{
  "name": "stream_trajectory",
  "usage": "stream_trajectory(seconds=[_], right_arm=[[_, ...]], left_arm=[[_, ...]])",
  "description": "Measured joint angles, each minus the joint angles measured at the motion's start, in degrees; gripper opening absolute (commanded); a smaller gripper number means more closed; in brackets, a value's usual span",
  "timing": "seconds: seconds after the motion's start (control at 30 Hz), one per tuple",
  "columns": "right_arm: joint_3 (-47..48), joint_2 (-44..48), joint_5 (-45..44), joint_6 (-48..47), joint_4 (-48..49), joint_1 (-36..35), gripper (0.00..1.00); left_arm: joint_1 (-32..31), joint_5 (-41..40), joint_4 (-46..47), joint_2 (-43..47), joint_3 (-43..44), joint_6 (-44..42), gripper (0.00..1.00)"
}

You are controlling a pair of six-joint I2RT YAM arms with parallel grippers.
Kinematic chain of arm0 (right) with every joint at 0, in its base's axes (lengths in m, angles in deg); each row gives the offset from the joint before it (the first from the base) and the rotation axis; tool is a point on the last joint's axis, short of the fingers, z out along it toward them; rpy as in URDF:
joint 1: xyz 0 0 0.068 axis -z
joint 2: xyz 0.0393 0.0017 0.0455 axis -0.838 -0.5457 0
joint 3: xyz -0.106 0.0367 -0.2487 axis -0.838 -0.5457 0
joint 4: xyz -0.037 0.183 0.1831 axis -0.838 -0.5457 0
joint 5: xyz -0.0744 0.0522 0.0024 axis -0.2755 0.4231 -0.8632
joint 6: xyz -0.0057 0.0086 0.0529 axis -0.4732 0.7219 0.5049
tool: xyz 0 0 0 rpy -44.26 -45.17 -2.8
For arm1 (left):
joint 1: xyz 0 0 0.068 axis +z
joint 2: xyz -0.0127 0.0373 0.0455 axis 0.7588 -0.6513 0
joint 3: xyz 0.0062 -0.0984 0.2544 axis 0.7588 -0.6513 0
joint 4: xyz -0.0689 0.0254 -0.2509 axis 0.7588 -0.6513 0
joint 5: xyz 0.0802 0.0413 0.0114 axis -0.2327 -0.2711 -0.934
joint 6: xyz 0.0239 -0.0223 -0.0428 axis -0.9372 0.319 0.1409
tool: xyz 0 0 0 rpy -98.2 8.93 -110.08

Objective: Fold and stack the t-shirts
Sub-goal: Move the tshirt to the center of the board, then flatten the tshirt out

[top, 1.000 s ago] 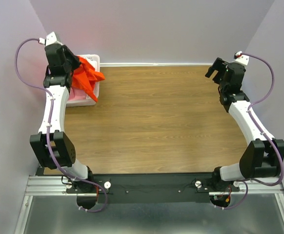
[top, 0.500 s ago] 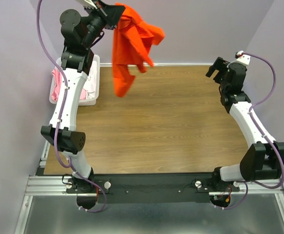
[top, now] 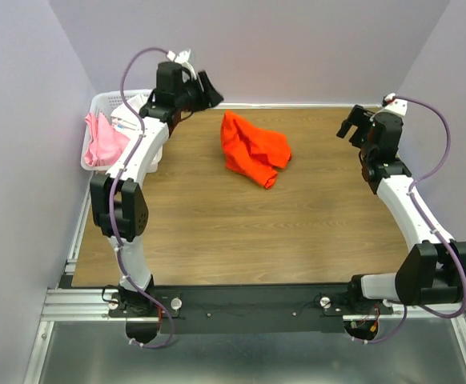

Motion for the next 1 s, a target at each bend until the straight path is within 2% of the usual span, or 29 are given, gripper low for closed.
stream_trajectory(seconds=[0.2,0.37,0.5,0.6,0.77,1.0], right_arm=[[-0.76,-1.64,4.92,0.02,-1.49,0.00,0.96],[-0.70,-8.57,14.58,1.51,-1.66,-0.28,0.90],[0.46,-14.99,19.45,2.47,-2.34,-1.79,0.89],[1.95,-18.80,22.03,2.73,-2.97,-3.65,0.88],[5.70,-24.15,25.18,3.54,-3.56,-5.86,0.85],[11.32,-31.21,28.46,4.07,-3.67,-6.82,0.69]], left_arm=[[-1.05,-6.19,-11.28,-2.27,-7.56,-7.08,0.61],[-3.48,-6.19,-11.67,-1.99,-12.09,-10.69,0.61],[-5.55,-4.68,-12.28,-1.99,-15.89,-12.87,0.60],[-6.43,-3.10,-12.31,-2.14,-17.79,-13.81,0.52],[-7.10,0.83,-11.39,-2.40,-20.68,-14.58,0.50],[-8.33,6.01,-10.01,-6.45,-21.07,-15.17,0.48]])
